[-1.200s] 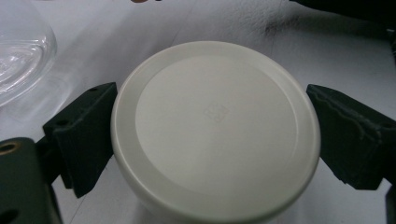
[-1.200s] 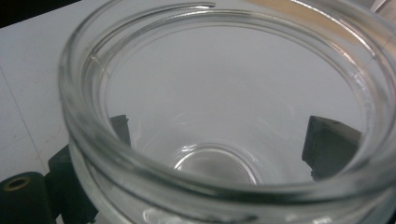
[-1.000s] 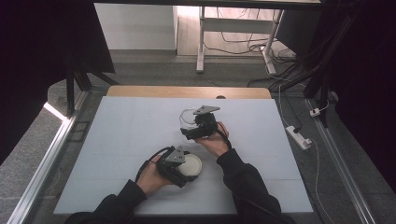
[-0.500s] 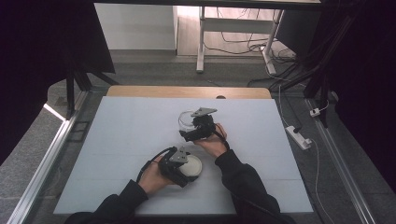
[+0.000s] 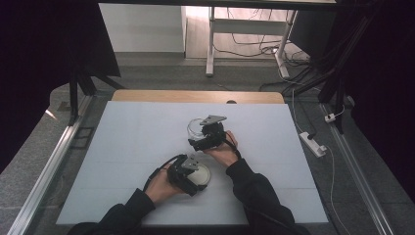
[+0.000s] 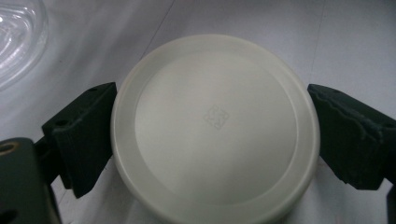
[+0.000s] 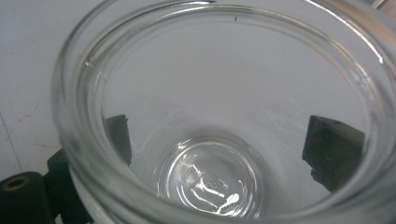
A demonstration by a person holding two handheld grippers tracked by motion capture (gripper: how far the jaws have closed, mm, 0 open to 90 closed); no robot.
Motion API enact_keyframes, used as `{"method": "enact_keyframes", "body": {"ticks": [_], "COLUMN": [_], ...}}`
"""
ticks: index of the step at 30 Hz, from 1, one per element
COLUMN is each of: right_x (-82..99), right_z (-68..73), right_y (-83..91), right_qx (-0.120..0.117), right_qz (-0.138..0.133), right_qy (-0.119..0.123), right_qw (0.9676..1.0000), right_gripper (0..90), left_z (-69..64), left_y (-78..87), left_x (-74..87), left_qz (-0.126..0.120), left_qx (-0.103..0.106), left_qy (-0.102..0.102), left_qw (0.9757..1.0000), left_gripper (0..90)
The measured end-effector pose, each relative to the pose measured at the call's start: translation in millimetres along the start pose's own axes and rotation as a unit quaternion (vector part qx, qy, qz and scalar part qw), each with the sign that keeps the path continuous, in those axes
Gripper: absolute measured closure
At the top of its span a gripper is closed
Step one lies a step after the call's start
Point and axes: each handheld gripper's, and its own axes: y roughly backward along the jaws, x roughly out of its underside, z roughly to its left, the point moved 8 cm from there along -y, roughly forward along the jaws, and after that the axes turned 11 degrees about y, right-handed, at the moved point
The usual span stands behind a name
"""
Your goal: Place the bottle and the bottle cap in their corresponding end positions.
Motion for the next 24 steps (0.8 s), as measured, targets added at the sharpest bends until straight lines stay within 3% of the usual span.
{"method": "enact_keyframes", "body": {"ticks": [14, 24], "right_x": [-0.3, -3.3], "right_z": [0.3, -1.4], "right_y": [0.0, 7.4], "right_qx": [-0.001, -0.009], "right_qz": [0.006, -0.005], "right_qy": [-0.005, -0.008], "right_qw": [1.0000, 0.9999], "right_gripper": [5.9, 2.3], "left_z": [0.0, -1.7], "left_y": [0.3, 6.3], "left_x": [0.4, -2.8], "left_qz": [0.003, -0.019], "left_qx": [0.008, 0.017], "left_qy": [0.002, 0.016], "left_qw": [1.0000, 0.9995], "left_gripper": [3.8, 0.0]}}
